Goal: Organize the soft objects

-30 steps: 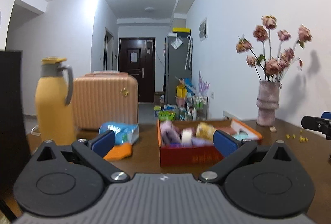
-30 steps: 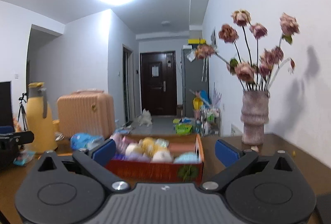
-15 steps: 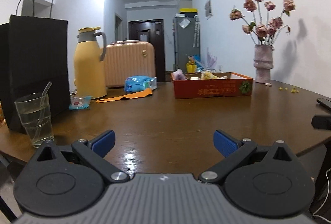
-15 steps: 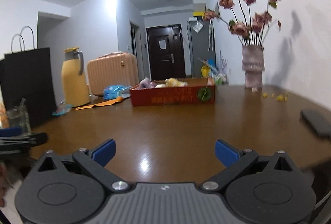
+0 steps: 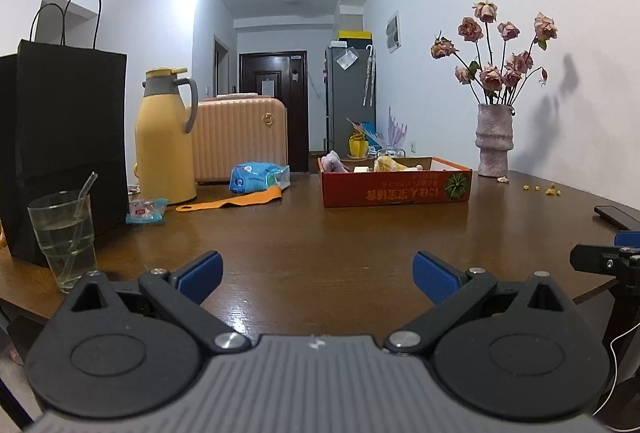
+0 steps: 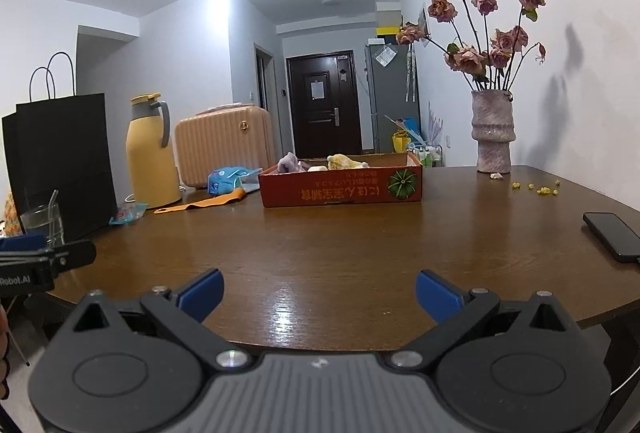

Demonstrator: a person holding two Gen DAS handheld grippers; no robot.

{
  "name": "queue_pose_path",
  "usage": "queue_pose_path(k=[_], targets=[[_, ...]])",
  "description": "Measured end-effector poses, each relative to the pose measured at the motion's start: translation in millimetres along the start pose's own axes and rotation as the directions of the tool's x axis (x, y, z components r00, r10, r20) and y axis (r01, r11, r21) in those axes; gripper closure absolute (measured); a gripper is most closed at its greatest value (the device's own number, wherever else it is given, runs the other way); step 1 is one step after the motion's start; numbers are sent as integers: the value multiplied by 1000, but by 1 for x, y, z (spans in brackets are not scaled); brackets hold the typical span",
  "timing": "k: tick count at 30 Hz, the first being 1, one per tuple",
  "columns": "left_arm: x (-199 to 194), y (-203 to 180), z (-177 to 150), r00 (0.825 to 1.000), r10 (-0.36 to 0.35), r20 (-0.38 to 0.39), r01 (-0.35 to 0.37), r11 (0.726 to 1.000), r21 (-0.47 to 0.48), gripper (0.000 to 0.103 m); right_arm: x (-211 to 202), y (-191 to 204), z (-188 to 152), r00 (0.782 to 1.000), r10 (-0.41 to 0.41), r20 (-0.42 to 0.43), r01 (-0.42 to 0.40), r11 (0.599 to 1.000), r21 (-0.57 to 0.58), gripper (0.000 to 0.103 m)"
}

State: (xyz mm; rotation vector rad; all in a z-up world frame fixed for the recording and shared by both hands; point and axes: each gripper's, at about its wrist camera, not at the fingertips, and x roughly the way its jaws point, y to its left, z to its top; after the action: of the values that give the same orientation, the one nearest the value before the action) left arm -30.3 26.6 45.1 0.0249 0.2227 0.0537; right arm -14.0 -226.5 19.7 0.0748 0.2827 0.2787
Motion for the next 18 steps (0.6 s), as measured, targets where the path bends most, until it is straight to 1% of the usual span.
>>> queue_pose_path(k=[2, 10, 18], targets=[[0, -1, -1, 1000, -5, -2, 5, 1000, 6, 0, 2, 0, 1, 1000, 7, -6, -7, 1000, 4, 0], [0, 0, -1, 1000, 5, -1, -5, 1000, -5, 0, 1, 0, 3, 1000, 9, 21, -9, 1000, 8, 0], [2, 1, 0, 1000, 5, -5, -5, 1000, -6, 0, 2, 1, 1, 1000, 4, 14, -4, 1000, 6, 0]])
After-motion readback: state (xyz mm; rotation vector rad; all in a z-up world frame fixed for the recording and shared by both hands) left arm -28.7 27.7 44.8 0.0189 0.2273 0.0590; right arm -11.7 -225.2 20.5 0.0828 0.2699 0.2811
